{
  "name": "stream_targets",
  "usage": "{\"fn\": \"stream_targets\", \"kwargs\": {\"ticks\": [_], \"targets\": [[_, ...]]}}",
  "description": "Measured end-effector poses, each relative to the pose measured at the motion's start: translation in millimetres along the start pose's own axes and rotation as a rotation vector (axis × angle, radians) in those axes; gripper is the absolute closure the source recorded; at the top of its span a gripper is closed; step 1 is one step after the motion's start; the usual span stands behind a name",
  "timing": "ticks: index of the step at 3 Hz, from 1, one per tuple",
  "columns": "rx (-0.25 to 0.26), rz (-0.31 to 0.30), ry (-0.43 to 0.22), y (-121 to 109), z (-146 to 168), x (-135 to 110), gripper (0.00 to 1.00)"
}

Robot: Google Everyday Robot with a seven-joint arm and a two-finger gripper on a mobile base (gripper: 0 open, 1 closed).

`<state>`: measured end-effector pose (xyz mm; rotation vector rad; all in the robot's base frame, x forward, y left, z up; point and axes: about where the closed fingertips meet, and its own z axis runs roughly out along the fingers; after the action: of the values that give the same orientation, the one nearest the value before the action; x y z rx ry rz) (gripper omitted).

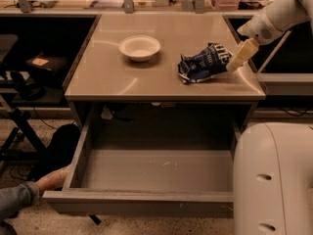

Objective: Place blue chip bag into top drawer

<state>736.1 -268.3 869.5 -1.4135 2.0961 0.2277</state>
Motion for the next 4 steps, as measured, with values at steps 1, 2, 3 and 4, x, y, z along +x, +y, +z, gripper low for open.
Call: {"fn": "stream_targets", "kwargs": {"ticks": [1, 2, 3, 4], "targets": [[-0.037, -0.039, -0.062, 7.2, 7.0, -9.6, 0.00], [-0.063, -0.143, -0.144, 16.5, 9.3, -50.0, 0.00], [-0.060, -0.143, -0.147, 15.1, 12.3, -51.7, 0.00], [-0.060, -0.144, -0.025, 11.4, 30.7, -41.9, 0.00]]}}
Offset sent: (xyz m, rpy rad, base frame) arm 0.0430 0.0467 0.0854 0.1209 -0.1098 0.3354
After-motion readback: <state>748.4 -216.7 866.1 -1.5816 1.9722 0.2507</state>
